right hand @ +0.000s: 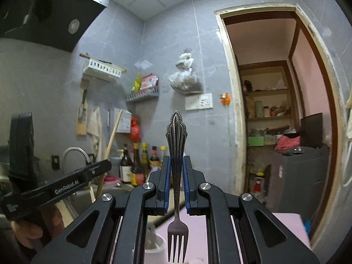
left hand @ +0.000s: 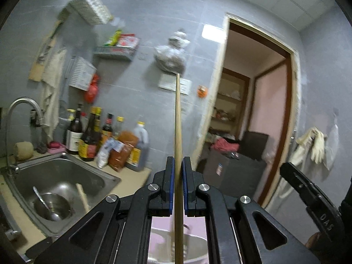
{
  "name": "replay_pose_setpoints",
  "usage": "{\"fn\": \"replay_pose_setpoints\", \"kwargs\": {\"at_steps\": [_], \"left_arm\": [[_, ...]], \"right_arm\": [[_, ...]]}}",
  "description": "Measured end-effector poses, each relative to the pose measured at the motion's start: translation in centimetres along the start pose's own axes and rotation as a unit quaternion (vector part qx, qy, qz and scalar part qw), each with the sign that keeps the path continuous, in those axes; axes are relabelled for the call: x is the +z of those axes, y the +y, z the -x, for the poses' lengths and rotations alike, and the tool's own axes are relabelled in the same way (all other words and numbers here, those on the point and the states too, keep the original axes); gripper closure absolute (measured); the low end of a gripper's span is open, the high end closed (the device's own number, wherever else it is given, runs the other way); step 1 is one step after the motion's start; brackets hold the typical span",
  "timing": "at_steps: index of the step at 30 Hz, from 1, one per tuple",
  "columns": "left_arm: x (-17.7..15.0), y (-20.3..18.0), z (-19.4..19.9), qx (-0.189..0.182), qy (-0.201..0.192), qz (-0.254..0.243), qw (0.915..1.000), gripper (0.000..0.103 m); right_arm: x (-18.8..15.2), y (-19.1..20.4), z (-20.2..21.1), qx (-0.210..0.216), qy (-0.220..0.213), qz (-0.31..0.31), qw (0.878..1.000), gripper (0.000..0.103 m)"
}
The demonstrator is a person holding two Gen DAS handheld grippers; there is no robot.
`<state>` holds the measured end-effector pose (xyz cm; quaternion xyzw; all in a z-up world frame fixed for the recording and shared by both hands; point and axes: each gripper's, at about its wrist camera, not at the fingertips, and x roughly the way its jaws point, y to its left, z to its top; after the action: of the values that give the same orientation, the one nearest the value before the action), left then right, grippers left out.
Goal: Organize utensils
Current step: 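Lift the fork and chopstick with both tools and carry them over the holder, then lower the fork and chopstick into the holder and open both tools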
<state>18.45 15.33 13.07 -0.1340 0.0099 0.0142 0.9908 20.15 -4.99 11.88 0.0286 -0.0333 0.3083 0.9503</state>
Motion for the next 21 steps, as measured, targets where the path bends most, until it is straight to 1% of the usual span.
{"fn": "replay_pose_setpoints", "kwargs": {"at_steps": [4, 8, 14, 21], "left_arm": [[0.5, 2.4, -0.3, 0.025, -0.014, 0.021, 0.9994, 0.098], [0.6, 4.1, -1.1, 0.051, -0.021, 0.024, 0.9982, 0.098], [-0.7, 5.2, -2.2, 0.087, -0.021, 0.022, 0.9957, 0.098], [-2.3, 5.8, -3.5, 0.119, -0.034, 0.029, 0.9919, 0.098]], "right_arm": [[0.3, 0.8, -1.6, 0.012, -0.010, -0.017, 1.000, 0.095], [-0.3, 1.4, -3.5, 0.020, -0.010, -0.034, 0.999, 0.095], [-2.3, 1.3, -5.6, 0.031, 0.005, -0.061, 0.998, 0.095], [-4.4, 1.8, -6.9, 0.031, 0.021, -0.059, 0.998, 0.095]]}}
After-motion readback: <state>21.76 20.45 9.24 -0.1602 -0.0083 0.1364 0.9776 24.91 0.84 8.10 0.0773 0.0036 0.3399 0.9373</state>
